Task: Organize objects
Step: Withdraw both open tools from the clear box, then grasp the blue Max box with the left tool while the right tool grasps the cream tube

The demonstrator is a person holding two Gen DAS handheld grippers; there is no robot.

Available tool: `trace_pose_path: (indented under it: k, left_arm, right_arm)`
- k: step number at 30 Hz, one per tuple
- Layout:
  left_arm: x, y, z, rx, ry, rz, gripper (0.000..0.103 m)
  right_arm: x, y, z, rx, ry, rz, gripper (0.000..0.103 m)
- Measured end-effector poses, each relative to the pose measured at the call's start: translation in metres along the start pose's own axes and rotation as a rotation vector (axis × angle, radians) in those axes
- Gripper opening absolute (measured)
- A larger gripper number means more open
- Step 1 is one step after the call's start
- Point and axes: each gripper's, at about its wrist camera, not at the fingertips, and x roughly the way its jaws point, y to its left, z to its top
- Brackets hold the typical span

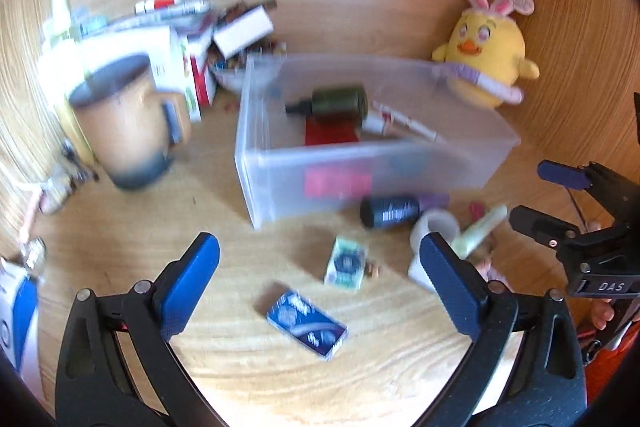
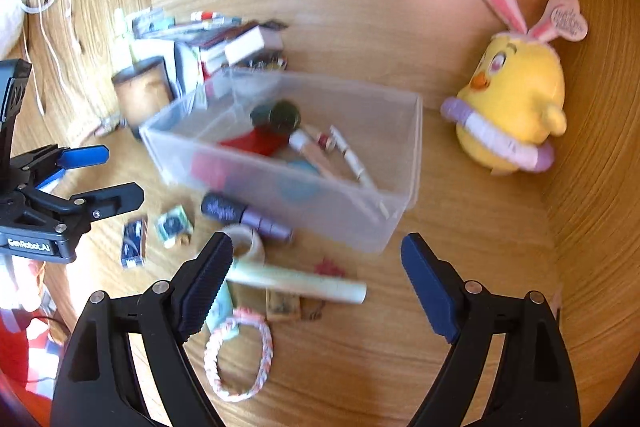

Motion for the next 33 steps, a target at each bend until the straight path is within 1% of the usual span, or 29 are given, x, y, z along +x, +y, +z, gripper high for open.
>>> trace_pose_path:
  k: [4, 7, 10, 13, 15, 16, 18, 19, 20, 22, 23, 25, 27, 29, 31, 33]
  left_arm:
    - [0.006, 0.002, -0.015, -0.012, 0.035, -0.017, 0.102]
    - [0.012, 0.006, -0.023, -0.032, 0.064, -0.026, 0.102]
    - [0.019, 0.01, -0.031, -0.053, 0.095, -0.029, 0.102]
    - [0.025, 0.012, -0.038, -0.058, 0.126, -0.032, 0.102]
    - [0.024, 0.011, -0.042, -0.043, 0.126, -0.026, 0.102]
    - [0.024, 0.01, -0.042, -0.032, 0.126, -0.019, 0.102]
    - [0.023, 0.008, -0.043, -0.015, 0.128, -0.022, 0.102]
    - [0.023, 0.007, -0.043, -0.006, 0.125, -0.023, 0.102]
    - [0.023, 0.007, -0.044, 0.002, 0.123, -0.02, 0.102]
    - [0.022, 0.005, -0.045, 0.021, 0.114, -0.01, 0.102]
    - [0.022, 0.005, -0.046, 0.028, 0.109, -0.006, 0.102]
    - [0.021, 0.006, -0.047, 0.036, 0.097, -0.004, 0.102]
    - [0.02, 0.008, -0.048, 0.034, 0.085, -0.004, 0.102]
    - [0.019, 0.009, -0.049, 0.03, 0.072, -0.003, 0.098]
    - [0.018, 0.009, -0.049, 0.038, 0.065, 0.007, 0.087]
    - [0.017, 0.008, -0.049, 0.041, 0.057, 0.012, 0.081]
  right_arm:
    - [0.019, 0.007, -0.016, -0.03, 0.077, 0.024, 0.084]
    - [0.028, 0.013, -0.023, -0.057, 0.108, 0.025, 0.084]
    - [0.033, 0.016, -0.022, -0.065, 0.118, 0.032, 0.084]
    - [0.038, 0.019, -0.017, -0.088, 0.116, 0.016, 0.084]
    - [0.039, 0.023, -0.014, -0.124, 0.101, 0.013, 0.084]
    - [0.04, 0.025, -0.013, -0.145, 0.098, 0.014, 0.082]
    - [0.044, 0.028, -0.011, -0.178, 0.102, 0.019, 0.081]
    - [0.045, 0.03, -0.011, -0.189, 0.102, 0.022, 0.078]
    - [0.046, 0.031, -0.011, -0.2, 0.102, 0.023, 0.07]
    - [0.049, 0.032, -0.01, -0.207, 0.116, 0.057, 0.058]
    - [0.049, 0.032, -0.009, -0.205, 0.118, 0.082, 0.056]
    - [0.049, 0.035, -0.01, -0.216, 0.116, 0.088, 0.05]
    - [0.047, 0.038, -0.011, -0.228, 0.112, 0.091, 0.042]
    - [0.044, 0.037, -0.013, -0.226, 0.107, 0.094, 0.036]
    - [0.041, 0.034, -0.013, -0.208, 0.105, 0.103, 0.028]
    - [0.038, 0.029, -0.012, -0.186, 0.102, 0.109, 0.022]
